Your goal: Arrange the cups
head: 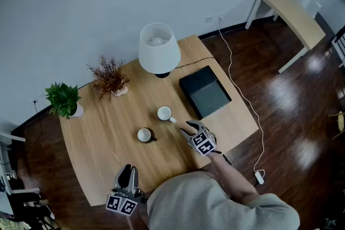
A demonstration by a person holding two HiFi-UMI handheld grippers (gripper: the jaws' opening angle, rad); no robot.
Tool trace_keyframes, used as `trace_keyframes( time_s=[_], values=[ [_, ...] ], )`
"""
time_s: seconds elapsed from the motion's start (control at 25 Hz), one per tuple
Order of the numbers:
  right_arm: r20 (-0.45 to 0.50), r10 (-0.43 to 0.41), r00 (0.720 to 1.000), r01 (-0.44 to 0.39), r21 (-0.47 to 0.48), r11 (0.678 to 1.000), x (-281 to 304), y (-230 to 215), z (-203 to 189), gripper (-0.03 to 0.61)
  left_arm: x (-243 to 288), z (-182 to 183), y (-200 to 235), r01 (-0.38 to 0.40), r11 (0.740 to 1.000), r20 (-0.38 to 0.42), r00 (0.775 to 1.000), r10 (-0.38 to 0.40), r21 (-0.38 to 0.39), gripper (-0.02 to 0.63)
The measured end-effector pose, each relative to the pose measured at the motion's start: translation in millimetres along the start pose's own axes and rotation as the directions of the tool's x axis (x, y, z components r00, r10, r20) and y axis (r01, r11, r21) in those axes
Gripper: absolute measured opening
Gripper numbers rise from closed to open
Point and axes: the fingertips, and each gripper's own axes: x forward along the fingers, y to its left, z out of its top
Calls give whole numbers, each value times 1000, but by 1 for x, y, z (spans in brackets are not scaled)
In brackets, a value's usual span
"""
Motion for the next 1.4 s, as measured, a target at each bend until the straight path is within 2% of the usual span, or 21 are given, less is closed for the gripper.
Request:
trace_keyframes(
  time_s=[0.24,0.52,0.56,0.64,0.8,0.96,1.16,1.28,1.4],
  values=[
    [-68,-31,997,26,-65,998,51,10,8,186,-37,7,35,-52,998,28,998,53,-31,84],
    [-153,5,988,-18,-84,996,94,14,1,181,-66,6,55,-115,991,50,992,118,-62,84],
    [-161,5,987,-20,-92,996,99,14,1,175,-68,6,56,-119,991,50,991,123,-64,84],
    [-171,1,985,-20,-107,994,105,13,1,110,-69,6,57,-127,990,45,991,130,-65,84],
    [-163,17,986,-31,-84,996,106,14,4,79,-63,4,57,-128,991,24,991,129,-47,84],
    [-126,45,991,-47,-7,999,99,9,3,75,-45,4,51,-102,995,-10,995,102,-1,84],
    [22,45,999,-46,43,998,62,-11,40,75,-13,11,33,-25,998,-31,999,27,54,84],
    [121,-25,992,19,51,998,28,-55,75,75,9,13,17,39,996,-40,999,-36,75,84],
    [150,-151,977,142,73,987,-1,-123,90,75,29,17,-4,109,990,-43,994,-105,90,84]
  ],
)
